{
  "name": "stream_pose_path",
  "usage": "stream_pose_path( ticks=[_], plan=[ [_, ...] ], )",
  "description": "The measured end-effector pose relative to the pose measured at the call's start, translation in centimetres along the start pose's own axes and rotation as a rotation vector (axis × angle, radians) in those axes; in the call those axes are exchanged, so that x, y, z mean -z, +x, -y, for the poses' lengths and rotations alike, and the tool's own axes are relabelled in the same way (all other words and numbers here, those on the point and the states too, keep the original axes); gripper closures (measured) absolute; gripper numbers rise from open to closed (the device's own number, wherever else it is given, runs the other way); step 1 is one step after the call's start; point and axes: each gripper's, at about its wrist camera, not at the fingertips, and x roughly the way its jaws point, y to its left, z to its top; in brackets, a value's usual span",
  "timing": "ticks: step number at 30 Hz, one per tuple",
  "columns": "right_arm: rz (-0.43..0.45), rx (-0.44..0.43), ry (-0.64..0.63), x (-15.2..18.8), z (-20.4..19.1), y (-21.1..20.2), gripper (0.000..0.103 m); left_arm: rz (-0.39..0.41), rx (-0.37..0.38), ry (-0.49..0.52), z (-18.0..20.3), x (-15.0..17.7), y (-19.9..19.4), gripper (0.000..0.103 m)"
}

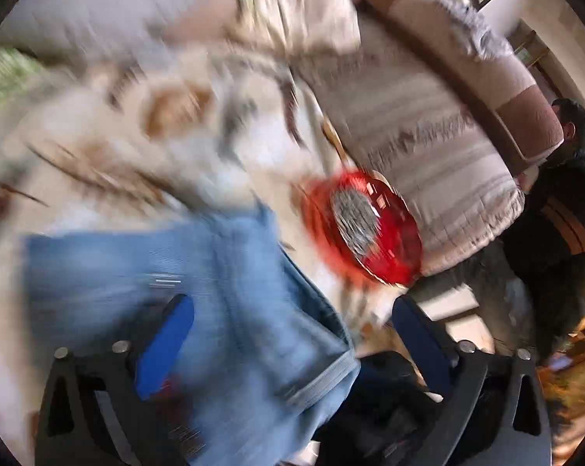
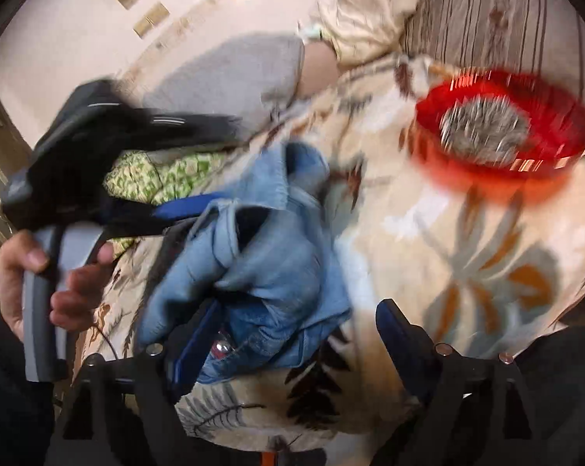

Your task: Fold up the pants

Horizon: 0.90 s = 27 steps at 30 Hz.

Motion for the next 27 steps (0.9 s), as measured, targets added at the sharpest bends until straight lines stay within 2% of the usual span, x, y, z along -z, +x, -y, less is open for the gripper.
stream_pose_path(
  ticks=[2, 4, 5, 7, 9, 13, 16, 18, 19, 20, 21, 22, 23, 27],
  plan=[
    [0.026, 0.012, -0.030, -0.7, -0.3, -1.2, 0.019, 0.035, -0.026, 0.030, -0.7, 0.5, -2.7, 0.001],
    [0.043, 0.009, -0.052, -1.5, -0.6, -1.9, 0.018, 0.056, -0.094, 0.046, -2.4, 2.0, -5.1, 0.001],
    [0.042, -0.004, -0.052, -2.0, -0.7, -2.1, 0.018, 0.059, -0.138, 0.053, -3.5, 3.1, -6.1, 0.001],
    [0.040, -0.035, -0.047, -2.8, -0.9, -2.2, 0.018, 0.054, -0.183, 0.085, -4.7, 5.2, -7.0, 0.001],
    [0.033, -0.073, -0.057, -3.5, -1.5, -2.2, 0.018, 0.050, -0.223, 0.155, -5.8, 7.7, -7.7, 0.001],
    [-0.036, -0.074, -0.125, -4.7, -3.5, 0.0, 0.018, 0.037, -0.230, 0.322, -5.4, 11.6, -6.7, 0.001],
    [-0.116, -0.063, -0.122, -4.9, -3.7, 2.3, 0.019, 0.021, -0.277, 0.428, -4.2, 13.3, -4.8, 0.001],
    [-0.126, -0.052, -0.134, -4.7, -3.7, 3.0, 0.024, 0.021, -0.311, 0.492, -3.3, 13.7, -3.1, 0.001],
    [-0.124, -0.048, -0.149, -4.6, -3.7, 3.0, 0.033, 0.018, -0.325, 0.515, -3.0, 13.9, -2.3, 0.001],
    [-0.127, -0.041, -0.166, -4.5, -3.8, 3.2, 0.042, 0.009, -0.329, 0.531, -2.8, 14.0, -1.6, 0.005],
    [-0.132, -0.034, -0.180, -4.5, -3.7, 3.4, 0.047, -0.002, -0.330, 0.540, -2.7, 14.0, -1.0, 0.019],
    [-0.138, -0.032, -0.194, -4.4, -3.8, 3.6, 0.060, -0.022, -0.334, 0.543, -2.6, 13.9, -0.3, 0.030],
    [-0.148, -0.031, -0.211, -4.3, -3.7, 3.6, 0.069, -0.054, -0.336, 0.533, -2.8, 13.8, 0.4, 0.053],
    [-0.173, 0.006, -0.278, -3.5, -3.7, 4.2, 0.071, -0.070, -0.310, 0.491, -3.2, 13.3, 0.6, 0.075]
  ],
)
